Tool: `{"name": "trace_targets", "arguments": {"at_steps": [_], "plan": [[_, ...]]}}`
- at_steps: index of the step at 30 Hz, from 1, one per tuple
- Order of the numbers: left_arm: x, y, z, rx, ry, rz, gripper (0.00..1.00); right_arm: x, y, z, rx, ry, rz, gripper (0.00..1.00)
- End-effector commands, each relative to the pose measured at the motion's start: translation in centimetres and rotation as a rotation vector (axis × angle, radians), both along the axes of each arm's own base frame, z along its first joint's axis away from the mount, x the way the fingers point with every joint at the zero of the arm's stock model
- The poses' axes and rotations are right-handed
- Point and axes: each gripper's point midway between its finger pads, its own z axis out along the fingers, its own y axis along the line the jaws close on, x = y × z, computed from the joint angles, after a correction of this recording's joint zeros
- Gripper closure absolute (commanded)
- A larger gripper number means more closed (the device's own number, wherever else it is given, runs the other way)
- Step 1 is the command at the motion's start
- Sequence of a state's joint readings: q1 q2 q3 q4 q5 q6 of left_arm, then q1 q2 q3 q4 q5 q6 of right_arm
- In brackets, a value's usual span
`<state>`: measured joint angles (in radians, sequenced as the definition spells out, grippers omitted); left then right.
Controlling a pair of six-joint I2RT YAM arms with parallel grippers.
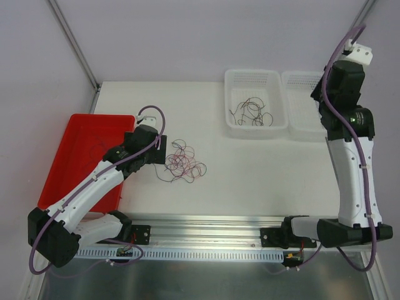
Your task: Untangle the cables
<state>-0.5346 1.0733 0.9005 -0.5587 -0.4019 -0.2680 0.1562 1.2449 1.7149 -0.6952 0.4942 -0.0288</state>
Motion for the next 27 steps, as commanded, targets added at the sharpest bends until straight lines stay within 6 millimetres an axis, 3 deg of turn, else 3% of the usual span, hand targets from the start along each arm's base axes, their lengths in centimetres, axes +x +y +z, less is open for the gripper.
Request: {"name": "trace_targets", "arguments": {"at_steps": [1,2,4,5,6,10,11,13,14,15,17,18,19,22,24,26,27], "plan": [[0.0,0.5,0.0,0.014,-0.008,-0.002,0.01,3.7,-1.8,2.1,-0.053,-0.056,0.017,0.99],[0.1,0.5,0.0,0.014,-0.006,-0.001,0.01,4.6,-3.1,3.0,-0.048,-0.085,-0.009,0.99],[0.1,0.4,-0.2,0.014,-0.002,-0.003,0.01,7.2,-3.2,1.6,-0.041,-0.061,0.011,0.99],[0.1,0.4,-0.3,0.017,0.002,-0.003,0.01,7.7,-5.0,1.5,-0.040,-0.063,-0.026,0.99],[0.1,0.4,-0.4,0.017,0.007,-0.005,0.01,8.7,-5.2,1.6,-0.034,-0.082,-0.019,0.99],[0.1,0.2,-1.1,0.024,0.031,-0.009,0.01,12.6,-7.2,-0.7,-0.027,-0.070,-0.030,0.99],[0.1,0.2,-1.3,0.030,0.038,-0.011,0.01,14.2,-7.9,-2.7,-0.024,-0.034,-0.034,0.99],[0.2,0.3,-1.6,0.038,0.046,-0.010,0.01,15.6,-8.6,-3.3,-0.023,-0.032,-0.040,0.99],[0.2,0.2,-1.8,0.044,0.053,-0.012,0.01,16.9,-9.4,-5.6,-0.023,0.014,-0.063,0.96],[0.3,0.2,-1.8,0.047,0.055,-0.012,0.01,17.4,-9.7,-6.3,-0.020,0.029,-0.067,0.91],[0.3,0.3,-2.2,0.056,0.068,-0.011,0.01,18.4,-10.4,-7.4,-0.017,0.049,-0.094,0.72],[0.3,0.3,-2.3,0.057,0.072,-0.010,0.01,19.1,-10.6,-9.0,-0.013,0.082,-0.092,0.64],[0.3,0.2,-2.5,0.060,0.080,-0.013,0.01,19.5,-10.4,-9.3,-0.007,0.087,-0.082,0.48],[0.4,0.0,-2.7,0.058,0.089,-0.020,0.01,19.7,-9.5,-9.9,0.030,0.099,-0.038,0.24],[0.3,-0.2,-2.8,0.050,0.094,-0.028,0.01,19.3,-8.3,-10.6,0.074,0.116,-0.002,0.19],[0.3,-0.5,-2.9,0.041,0.102,-0.039,0.01,18.2,-6.7,-10.0,0.106,0.110,0.044,0.17],[0.2,-0.6,-2.9,0.035,0.105,-0.044,0.01,17.7,-5.8,-11.3,0.132,0.139,0.066,0.17]]}}
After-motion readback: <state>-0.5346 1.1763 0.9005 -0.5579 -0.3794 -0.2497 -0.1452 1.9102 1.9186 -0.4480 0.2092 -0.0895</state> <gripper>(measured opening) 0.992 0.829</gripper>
